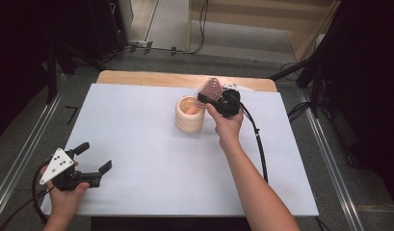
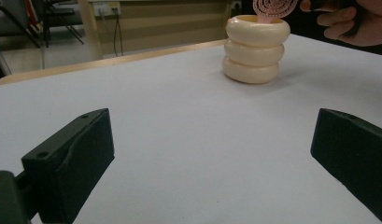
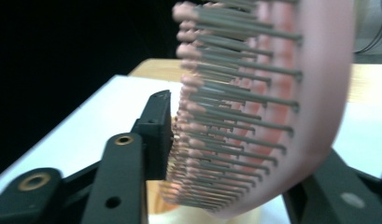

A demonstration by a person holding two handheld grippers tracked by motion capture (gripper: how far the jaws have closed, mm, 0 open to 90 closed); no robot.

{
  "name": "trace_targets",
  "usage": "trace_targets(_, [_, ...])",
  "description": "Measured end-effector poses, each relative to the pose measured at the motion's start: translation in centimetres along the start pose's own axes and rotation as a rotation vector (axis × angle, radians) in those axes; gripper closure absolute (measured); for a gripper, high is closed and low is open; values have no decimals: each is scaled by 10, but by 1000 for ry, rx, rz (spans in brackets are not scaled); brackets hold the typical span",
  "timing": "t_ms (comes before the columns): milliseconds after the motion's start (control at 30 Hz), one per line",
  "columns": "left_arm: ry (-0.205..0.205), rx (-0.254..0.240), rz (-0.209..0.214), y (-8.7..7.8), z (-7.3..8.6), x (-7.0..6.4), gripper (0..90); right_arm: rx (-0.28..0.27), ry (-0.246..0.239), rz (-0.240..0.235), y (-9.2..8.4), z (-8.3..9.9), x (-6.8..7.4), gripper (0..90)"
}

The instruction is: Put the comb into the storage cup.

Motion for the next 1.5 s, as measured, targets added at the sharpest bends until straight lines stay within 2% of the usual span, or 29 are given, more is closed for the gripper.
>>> trace_targets(67, [-1, 1, 0, 0, 0, 0, 0, 13, -22, 20, 0, 1, 1, 407])
trace_targets(133, [1, 1, 0, 0, 0, 0, 0, 12, -41, 21, -2, 1, 1, 351])
trace_targets(200, [1, 1, -1, 0, 0, 0, 0, 22, -75, 21, -4, 1, 2, 255])
trace_targets(400, [0, 0, 0, 0, 0, 0, 0, 35, -119, 20, -11, -2, 5, 94])
trace_targets(500, [1, 2, 0, 0, 0, -1, 0, 46, -165, 23, -14, -1, 8, 0])
trace_targets(633, [1, 2, 0, 0, 0, -1, 0, 54, -208, 35, -18, 1, 11, 0])
trace_targets(800, [1, 0, 2, 0, 0, -1, 0, 51, -233, 44, -25, 4, 12, 0])
trace_targets(1133, [3, 3, 2, 0, 0, -2, 0, 43, -257, 47, -39, 13, 13, 0])
trace_targets(1500, [-1, -2, 5, 0, -1, -2, 0, 33, -262, 42, -53, 24, 15, 0])
Point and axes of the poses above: each handheld gripper's, and its own axes: y roughly forward along the jaws, z roughly out of its underside, x roughly to its left, the point moved 4 cm from there along y, roughly forward along the jaws, and after that the axes turned 11 degrees about -y, right-handed, at the moved point
